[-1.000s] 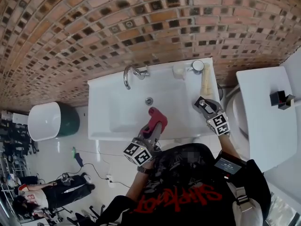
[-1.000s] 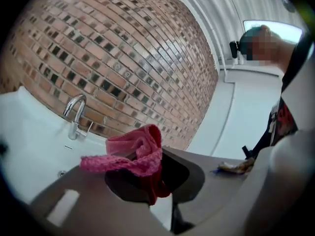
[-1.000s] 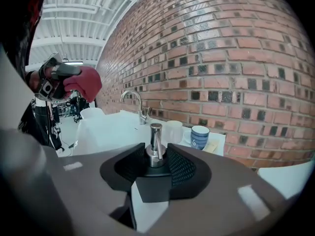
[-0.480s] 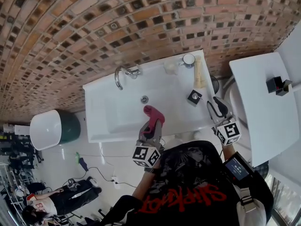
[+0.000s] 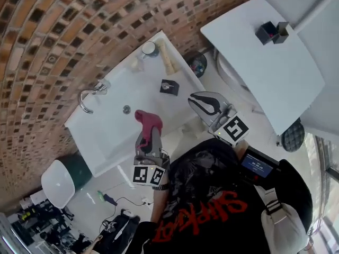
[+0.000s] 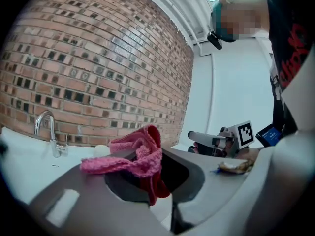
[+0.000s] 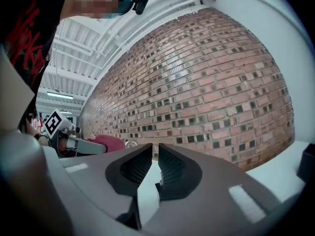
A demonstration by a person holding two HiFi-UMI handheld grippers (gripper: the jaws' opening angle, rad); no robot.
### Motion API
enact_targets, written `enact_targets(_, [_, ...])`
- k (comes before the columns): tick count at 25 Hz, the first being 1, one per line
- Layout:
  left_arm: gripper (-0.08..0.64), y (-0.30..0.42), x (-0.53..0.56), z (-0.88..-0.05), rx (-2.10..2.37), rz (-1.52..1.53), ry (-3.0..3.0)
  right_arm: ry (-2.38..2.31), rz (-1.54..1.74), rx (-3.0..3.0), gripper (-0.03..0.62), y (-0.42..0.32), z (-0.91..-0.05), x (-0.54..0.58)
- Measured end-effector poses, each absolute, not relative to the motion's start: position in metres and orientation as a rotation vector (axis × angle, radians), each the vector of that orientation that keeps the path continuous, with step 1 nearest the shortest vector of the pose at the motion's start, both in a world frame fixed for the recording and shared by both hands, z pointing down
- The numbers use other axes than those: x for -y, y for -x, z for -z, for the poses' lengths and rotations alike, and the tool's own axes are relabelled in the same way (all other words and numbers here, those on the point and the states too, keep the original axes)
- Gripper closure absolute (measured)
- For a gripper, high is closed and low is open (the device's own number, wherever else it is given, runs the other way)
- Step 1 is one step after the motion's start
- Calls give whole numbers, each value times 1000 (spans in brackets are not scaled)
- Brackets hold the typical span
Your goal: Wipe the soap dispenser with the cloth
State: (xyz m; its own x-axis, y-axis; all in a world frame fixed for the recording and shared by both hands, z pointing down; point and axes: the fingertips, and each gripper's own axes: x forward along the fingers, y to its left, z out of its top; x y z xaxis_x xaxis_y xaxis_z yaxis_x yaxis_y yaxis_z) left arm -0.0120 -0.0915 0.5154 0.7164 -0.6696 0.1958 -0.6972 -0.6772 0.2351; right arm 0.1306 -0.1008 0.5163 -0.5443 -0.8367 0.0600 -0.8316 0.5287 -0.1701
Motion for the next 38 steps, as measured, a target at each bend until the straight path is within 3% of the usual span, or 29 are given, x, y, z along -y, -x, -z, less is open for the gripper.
enact_targets(4, [514, -15, 68, -525, 993, -209, -2638, 1435, 346, -2672, 592, -145, -525, 79])
enact_targets(14, [514, -33, 17, -520, 926, -165, -2680, 1461, 302, -2639, 592, -153, -513, 22])
enact_targets(26, [514, 89, -123, -554, 946, -73, -2608, 1536, 122, -2719, 592, -42, -494, -123])
enact_targets(31, [514, 105, -177, -581, 865, -102, -2609, 1672, 169, -2725, 592, -37, -505, -191])
enact_targets(38, [514, 103, -212, -557, 845, -89, -2696, 1761, 122, -2639, 592, -50, -477, -241])
